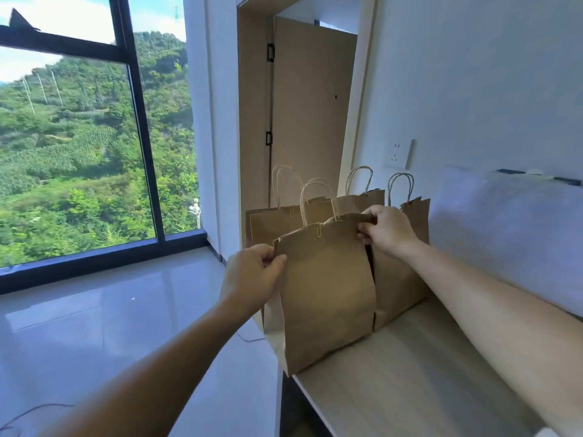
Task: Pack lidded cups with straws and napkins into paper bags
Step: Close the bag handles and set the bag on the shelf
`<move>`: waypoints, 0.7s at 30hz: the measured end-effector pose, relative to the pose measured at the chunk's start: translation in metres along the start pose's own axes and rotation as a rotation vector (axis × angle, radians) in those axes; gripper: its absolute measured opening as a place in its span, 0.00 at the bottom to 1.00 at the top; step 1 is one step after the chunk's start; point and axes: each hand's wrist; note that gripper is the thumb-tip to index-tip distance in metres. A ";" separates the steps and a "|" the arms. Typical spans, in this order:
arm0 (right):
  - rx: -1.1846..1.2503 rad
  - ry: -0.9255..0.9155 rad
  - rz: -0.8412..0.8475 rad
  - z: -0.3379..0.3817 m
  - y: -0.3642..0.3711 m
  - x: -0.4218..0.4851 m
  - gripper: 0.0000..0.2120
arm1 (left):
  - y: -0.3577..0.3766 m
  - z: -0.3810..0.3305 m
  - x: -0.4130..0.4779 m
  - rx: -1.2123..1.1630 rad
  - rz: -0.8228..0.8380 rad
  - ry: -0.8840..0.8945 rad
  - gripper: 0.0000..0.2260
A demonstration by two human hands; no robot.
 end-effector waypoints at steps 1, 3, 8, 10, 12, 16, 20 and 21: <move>-0.023 -0.015 -0.022 -0.002 0.001 0.000 0.07 | 0.002 0.002 0.001 -0.005 -0.001 0.014 0.16; -0.041 -0.037 -0.060 -0.004 0.002 -0.001 0.08 | 0.005 0.005 0.003 -0.031 0.013 0.031 0.18; -0.090 -0.015 -0.088 -0.004 -0.003 -0.009 0.08 | 0.008 0.006 0.008 -0.003 0.096 0.042 0.16; -0.138 -0.025 -0.084 -0.003 -0.005 -0.017 0.09 | 0.009 0.004 0.010 0.038 0.120 0.066 0.15; -0.216 -0.071 -0.086 -0.001 -0.006 -0.029 0.16 | 0.007 -0.002 0.012 0.121 0.113 0.128 0.07; -0.288 -0.112 -0.047 0.002 -0.013 -0.065 0.24 | 0.011 -0.015 0.013 0.487 -0.088 0.457 0.32; -0.406 -0.054 0.027 0.000 -0.034 -0.104 0.27 | 0.036 -0.043 0.003 0.725 -0.032 0.653 0.37; -0.434 -0.032 0.037 0.001 -0.043 -0.115 0.27 | 0.045 -0.052 -0.003 0.730 0.028 0.651 0.37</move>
Point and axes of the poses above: each hand's wrist, its own x-axis towards the middle knuckle, its own y-axis out of the palm, z = x × y, and after that the axes turned 3 degrees about x, right-handed
